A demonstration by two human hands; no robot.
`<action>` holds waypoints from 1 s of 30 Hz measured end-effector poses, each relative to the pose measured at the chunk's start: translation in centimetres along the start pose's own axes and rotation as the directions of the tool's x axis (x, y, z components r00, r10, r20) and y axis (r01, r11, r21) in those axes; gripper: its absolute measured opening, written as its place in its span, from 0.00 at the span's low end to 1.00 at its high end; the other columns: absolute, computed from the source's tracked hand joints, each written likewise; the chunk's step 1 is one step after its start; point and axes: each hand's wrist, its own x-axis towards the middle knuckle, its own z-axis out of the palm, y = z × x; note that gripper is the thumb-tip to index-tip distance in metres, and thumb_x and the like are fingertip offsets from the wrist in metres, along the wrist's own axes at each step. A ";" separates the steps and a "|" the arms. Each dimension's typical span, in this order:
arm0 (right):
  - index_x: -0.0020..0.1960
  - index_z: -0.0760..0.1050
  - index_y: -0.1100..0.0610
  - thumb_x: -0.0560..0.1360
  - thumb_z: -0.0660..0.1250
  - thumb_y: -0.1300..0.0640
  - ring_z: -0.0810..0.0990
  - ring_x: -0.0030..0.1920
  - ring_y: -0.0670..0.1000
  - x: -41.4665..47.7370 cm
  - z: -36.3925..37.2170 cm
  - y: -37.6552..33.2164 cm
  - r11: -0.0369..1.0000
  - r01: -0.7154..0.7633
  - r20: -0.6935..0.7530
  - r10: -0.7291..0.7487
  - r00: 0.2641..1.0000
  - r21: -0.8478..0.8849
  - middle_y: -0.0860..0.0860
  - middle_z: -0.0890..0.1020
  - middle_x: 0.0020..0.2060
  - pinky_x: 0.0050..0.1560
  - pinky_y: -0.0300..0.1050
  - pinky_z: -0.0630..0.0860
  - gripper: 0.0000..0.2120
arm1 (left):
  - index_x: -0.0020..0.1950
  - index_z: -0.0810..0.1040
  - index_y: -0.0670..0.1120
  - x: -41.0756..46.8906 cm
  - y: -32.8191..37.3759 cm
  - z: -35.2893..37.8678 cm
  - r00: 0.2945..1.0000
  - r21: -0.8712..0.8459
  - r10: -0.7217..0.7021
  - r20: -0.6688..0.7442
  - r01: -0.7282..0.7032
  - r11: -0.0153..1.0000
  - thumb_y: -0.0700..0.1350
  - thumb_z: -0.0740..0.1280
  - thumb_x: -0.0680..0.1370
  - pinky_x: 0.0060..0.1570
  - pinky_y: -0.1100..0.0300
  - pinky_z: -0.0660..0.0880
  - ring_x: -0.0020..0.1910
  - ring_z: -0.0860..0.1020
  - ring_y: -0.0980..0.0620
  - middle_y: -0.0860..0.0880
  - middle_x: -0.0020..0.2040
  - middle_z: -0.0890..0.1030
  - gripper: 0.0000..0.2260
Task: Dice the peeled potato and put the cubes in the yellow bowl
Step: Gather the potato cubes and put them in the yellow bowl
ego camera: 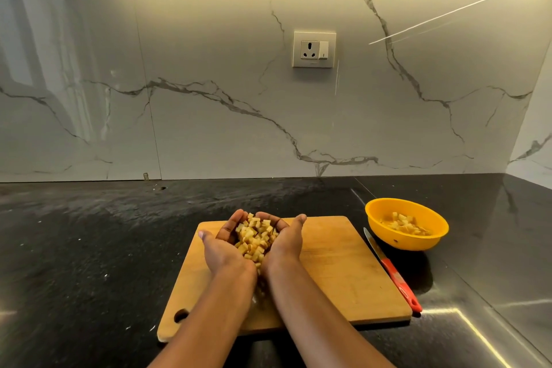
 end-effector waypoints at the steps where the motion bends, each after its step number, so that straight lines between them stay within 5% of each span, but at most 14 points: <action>1: 0.43 0.81 0.62 0.80 0.41 0.35 0.82 0.46 0.60 0.0 0.0 -0.2 1.000 0.006 -0.005 -0.006 1.000 0.004 0.61 0.84 0.43 0.55 0.56 0.78 0.39 | 0.44 0.83 0.44 -0.1 -0.1 0.1 1.000 -0.008 0.000 -0.001 0.000 1.000 0.61 0.44 0.81 0.42 0.54 0.76 0.47 0.80 0.46 0.45 0.46 0.84 0.33; 7: 0.38 0.80 0.61 0.80 0.41 0.36 0.82 0.44 0.59 -0.7 0.4 -1.8 0.997 0.043 0.029 -0.045 0.999 0.069 0.59 0.83 0.39 0.47 0.50 0.78 0.39 | 0.42 0.84 0.44 -0.8 0.3 1.3 0.999 -0.058 0.023 0.035 -0.021 0.998 0.61 0.45 0.81 0.44 0.54 0.77 0.46 0.81 0.46 0.45 0.44 0.84 0.33; 17: 0.35 0.78 0.60 0.79 0.42 0.35 0.82 0.40 0.58 -1.2 -0.9 -7.2 0.977 0.130 0.083 -0.146 0.986 0.166 0.58 0.83 0.36 0.50 0.51 0.78 0.38 | 0.41 0.83 0.44 -2.8 -1.2 6.5 0.986 -0.089 0.000 0.167 0.015 0.996 0.60 0.44 0.82 0.41 0.56 0.76 0.43 0.82 0.46 0.46 0.41 0.84 0.32; 23: 0.33 0.75 0.61 0.80 0.41 0.36 0.80 0.35 0.57 0.8 -5.4 -15.6 0.916 0.312 -0.009 -0.320 0.947 0.250 0.56 0.81 0.26 0.42 0.44 0.76 0.38 | 0.39 0.81 0.42 -4.5 -6.6 14.5 0.936 -0.061 -0.126 0.330 0.154 0.986 0.59 0.44 0.82 0.41 0.56 0.76 0.40 0.80 0.44 0.44 0.39 0.83 0.33; 30: 0.34 0.75 0.61 0.80 0.41 0.36 0.79 0.36 0.57 4.5 -12.7 -20.6 0.902 0.399 -0.160 -0.375 0.913 0.165 0.57 0.81 0.29 0.43 0.48 0.76 0.37 | 0.37 0.81 0.40 -4.2 -14.5 19.3 0.890 0.079 -0.280 0.361 0.271 0.959 0.60 0.46 0.82 0.53 0.52 0.77 0.40 0.80 0.45 0.43 0.39 0.82 0.32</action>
